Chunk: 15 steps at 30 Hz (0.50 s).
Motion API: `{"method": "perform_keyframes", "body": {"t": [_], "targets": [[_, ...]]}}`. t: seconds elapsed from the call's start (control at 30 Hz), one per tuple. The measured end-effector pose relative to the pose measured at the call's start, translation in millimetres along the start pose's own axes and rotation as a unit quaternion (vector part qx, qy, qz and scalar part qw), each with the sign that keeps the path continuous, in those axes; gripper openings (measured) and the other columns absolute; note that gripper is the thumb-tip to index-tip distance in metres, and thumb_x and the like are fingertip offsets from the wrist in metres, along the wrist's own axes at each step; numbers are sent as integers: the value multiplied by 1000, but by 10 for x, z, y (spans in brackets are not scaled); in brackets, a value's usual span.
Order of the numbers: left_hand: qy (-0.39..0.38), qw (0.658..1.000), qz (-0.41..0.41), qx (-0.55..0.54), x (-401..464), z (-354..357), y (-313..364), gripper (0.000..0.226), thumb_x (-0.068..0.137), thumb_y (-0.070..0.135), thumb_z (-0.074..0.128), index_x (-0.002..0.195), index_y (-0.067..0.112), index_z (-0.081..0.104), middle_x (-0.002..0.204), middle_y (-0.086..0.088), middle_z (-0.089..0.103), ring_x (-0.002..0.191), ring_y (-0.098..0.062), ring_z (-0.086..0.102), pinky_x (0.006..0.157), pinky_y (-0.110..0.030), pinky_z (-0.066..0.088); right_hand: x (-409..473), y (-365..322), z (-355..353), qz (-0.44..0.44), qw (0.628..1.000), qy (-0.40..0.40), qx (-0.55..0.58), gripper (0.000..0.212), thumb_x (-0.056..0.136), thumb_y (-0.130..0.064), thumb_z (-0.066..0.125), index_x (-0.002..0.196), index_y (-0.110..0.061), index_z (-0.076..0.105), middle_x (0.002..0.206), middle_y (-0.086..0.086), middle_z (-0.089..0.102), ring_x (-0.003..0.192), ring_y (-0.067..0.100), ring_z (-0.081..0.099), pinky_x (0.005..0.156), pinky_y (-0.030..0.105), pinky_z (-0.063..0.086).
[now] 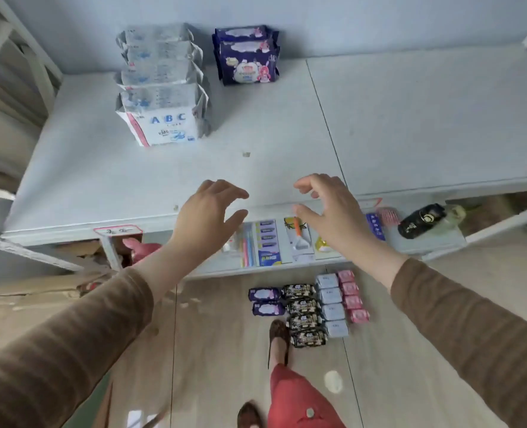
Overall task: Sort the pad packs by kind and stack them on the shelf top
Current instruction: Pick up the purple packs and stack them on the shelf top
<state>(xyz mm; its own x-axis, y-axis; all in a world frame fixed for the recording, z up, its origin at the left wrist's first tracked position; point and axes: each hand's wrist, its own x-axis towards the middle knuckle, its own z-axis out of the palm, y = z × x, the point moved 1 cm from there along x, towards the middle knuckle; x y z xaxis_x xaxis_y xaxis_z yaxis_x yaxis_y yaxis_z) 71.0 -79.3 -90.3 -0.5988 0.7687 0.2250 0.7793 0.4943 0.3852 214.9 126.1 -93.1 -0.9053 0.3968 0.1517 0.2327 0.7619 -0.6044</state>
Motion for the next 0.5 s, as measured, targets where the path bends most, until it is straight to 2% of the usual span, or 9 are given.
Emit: {"method": "perform_keyframes", "body": {"t": [0.07,0.2,0.27,0.3,0.4,0.5], "targets": [[-13,999,-10,-30,-414,204,9,25,92,30,64,116,25,66,112,8,63,104,-16,52,73,-35,49,-418,71,185,7,1000,4,9,27,90,-33,67,115,-32,57,104,-16,59,95,3,47,77,10,34],[-78,992,-79,-56,-1320,737,-30,27,89,26,65,115,23,68,113,3,64,106,-22,53,81,-38,48,-1271,335,706,71,994,-58,53,25,90,-28,68,114,-27,61,103,-11,61,94,10,53,81,25,43],[-118,984,-114,-64,-1735,1051,-78,27,87,21,65,114,21,68,110,0,64,104,-26,54,82,-39,48,-1628,522,988,112,989,-84,58,24,89,-25,70,112,-26,62,101,-11,62,94,10,55,82,21,42],[-139,980,-126,-63,-1917,1213,-105,28,87,22,65,115,23,68,110,2,63,104,-25,54,82,-39,48,-1783,615,1126,134,984,-97,62,24,89,-25,70,111,-28,62,100,-12,62,93,10,56,81,20,41],[-195,964,-168,-69,-2342,1730,-222,27,90,31,62,117,28,66,112,7,61,109,-19,51,84,-35,48,-2156,941,1569,188,971,-133,70,24,89,-25,69,112,-28,61,102,-12,61,93,10,56,79,28,44],[-224,949,-207,-86,-2597,2290,-390,25,90,31,62,115,28,66,110,8,61,109,-18,52,83,-35,48,-2401,1312,2052,215,960,-166,68,26,90,-25,67,115,-26,60,105,-11,60,92,6,57,78,28,44]]}}
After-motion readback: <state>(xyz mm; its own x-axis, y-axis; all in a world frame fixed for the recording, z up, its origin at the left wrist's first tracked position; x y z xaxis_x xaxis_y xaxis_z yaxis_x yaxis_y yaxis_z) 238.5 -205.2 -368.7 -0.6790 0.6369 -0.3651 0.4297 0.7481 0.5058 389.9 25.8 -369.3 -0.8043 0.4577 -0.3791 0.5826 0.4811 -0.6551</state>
